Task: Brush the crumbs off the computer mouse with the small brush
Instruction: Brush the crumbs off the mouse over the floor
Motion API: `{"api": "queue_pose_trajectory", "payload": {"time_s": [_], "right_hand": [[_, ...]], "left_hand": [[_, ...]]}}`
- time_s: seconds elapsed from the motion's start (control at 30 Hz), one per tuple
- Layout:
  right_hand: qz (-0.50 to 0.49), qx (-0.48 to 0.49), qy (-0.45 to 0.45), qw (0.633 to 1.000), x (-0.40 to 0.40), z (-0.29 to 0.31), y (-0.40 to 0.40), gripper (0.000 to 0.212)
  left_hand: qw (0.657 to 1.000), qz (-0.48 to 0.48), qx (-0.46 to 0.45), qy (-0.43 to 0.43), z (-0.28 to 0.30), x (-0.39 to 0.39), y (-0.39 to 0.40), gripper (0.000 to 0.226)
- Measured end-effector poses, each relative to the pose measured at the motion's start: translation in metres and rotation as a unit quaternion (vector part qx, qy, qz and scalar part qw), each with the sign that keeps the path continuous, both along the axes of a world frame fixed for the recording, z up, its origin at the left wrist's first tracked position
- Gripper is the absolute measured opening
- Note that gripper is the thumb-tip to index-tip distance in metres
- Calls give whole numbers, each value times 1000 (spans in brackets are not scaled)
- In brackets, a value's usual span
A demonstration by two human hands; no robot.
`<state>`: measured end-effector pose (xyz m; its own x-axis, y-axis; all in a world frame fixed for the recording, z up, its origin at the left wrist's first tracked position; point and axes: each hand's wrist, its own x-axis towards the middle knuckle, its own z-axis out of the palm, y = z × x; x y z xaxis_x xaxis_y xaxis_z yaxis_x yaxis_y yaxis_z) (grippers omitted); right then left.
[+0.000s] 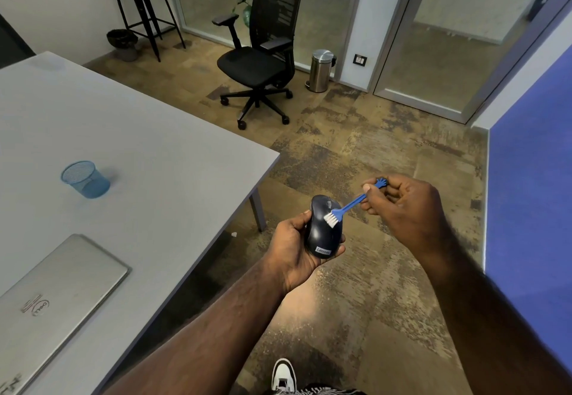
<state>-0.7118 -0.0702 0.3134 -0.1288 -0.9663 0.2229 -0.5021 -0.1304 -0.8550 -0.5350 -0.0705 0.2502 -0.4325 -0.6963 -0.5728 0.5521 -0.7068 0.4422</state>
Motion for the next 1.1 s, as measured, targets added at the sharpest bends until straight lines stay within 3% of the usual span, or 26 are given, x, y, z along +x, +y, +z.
{"api": "queue_pose_trajectory", "payload": {"time_s": [0.13, 0.33, 0.47, 0.6, 0.77, 0.97, 1.1], "right_hand": [[-85, -15, 6, 996, -8, -6, -4, 12], [-28, 7, -53, 998, -7, -9, 1, 14], [-89, -6, -40, 995, -11, -16, -3, 11], [-69, 8, -111, 991, -6, -9, -4, 10], [-97, 7, -22, 995, -7, -15, -14, 9], [-32, 14, -78, 996, 5, -7, -12, 10], [-60, -9, -18, 998, 5, -9, -14, 11]], "left_hand": [[1000, -2, 6, 6, 0, 0, 3, 39], [1000, 1, 10, 12, 2, 0, 1, 45], [1000, 3, 18, 17, 0, 1, 2, 44], [1000, -5, 14, 17, 1, 1, 2, 43], [1000, -10, 16, 5, 1, 2, 4, 44], [1000, -11, 8, -6, 1, 2, 3, 44], [1000, -9, 5, -6, 0, 3, 4, 41]]}}
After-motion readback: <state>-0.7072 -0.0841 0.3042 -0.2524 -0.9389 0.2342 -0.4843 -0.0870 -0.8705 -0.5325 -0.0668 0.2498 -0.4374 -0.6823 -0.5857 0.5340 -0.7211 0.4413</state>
